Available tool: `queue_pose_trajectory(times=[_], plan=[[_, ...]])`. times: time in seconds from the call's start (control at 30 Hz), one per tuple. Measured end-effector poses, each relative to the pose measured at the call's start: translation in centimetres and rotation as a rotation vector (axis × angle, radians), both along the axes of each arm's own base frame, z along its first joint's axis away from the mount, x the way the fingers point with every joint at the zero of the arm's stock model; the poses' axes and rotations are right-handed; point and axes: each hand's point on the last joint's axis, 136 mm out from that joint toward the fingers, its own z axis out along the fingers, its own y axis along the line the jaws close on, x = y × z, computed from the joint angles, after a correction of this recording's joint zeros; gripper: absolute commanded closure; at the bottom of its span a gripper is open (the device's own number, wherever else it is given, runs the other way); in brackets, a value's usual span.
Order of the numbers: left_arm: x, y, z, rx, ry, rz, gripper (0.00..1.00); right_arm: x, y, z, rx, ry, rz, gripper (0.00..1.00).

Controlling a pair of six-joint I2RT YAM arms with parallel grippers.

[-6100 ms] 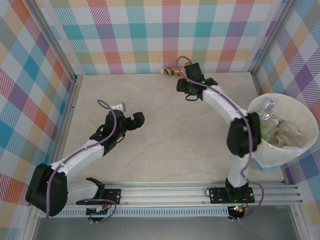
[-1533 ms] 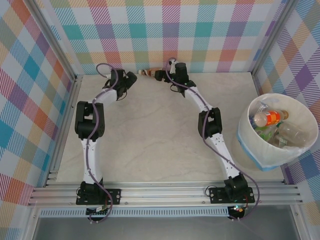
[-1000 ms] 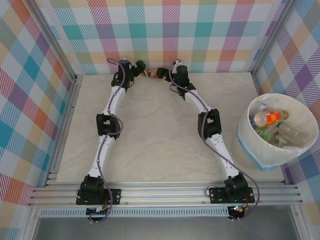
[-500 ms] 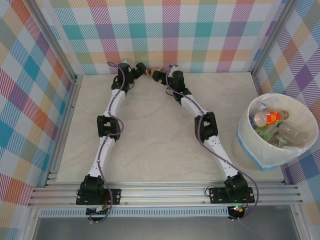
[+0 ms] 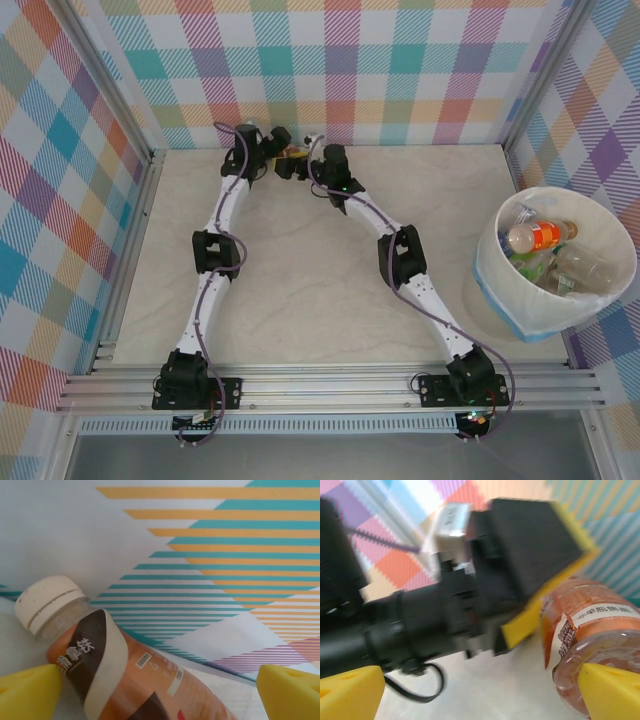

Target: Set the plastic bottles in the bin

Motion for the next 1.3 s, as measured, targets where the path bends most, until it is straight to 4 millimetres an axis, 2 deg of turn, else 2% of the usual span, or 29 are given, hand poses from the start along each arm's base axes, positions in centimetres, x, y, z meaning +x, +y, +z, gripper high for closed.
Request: queue_pose_trajectory(times=[0.13,0.27,0.4,0.5,0.63,0.87,0.97,1.1,1.2,1.3], plan=[[-1.4,0.7,-0.4,0.029,0.105,0.018,0.00,-3.3,2.3,2.5,-0.003,-0.041,0.151,0.00],[-3.3,1.7,-1.3,0.091,0.220,0.037,0.00,-5.9,3.7,3.3,-0.015,-0.050,0.263,0.00],[-4.9,2.3,-2.1,0.169,0.294,0.028,0.00,-7.1,3.6,3.6,-0.032,-0.009,0.292,0.00],[-5.6,2.4,-2.5,0.230,0.319,0.015,0.00,-7.6,2.1,4.1,-0.061,0.022,0.252,0.00],[-6.0,2.6,-2.9,0.298,0.328,0.007,0.08,-8.6,-1.6,6.3,-0.094,-0.009,0.126,0.00],[-6.5,3.0,-3.4,0.367,0.341,-0.030,0.37,-11.1,-9.7,13.3,-0.125,-0.180,-0.117,0.00],[-6.8,2.9,-3.6,0.386,0.347,-0.057,0.43,-12.7,-12.2,15.0,-0.150,-0.219,-0.196,0.00],[-7.7,2.4,-3.3,0.403,0.367,-0.105,0.50,-15.5,-15.5,16.0,-0.202,-0.207,-0.300,0.00],[-9.1,1.0,-2.1,0.423,0.389,-0.165,0.53,-17.8,-18.8,17.3,-0.249,-0.178,-0.405,0.00],[-10.9,-1.8,0.9,0.457,0.372,-0.247,0.55,-21.4,-22.4,19.2,-0.255,-0.178,-0.488,0.00]])
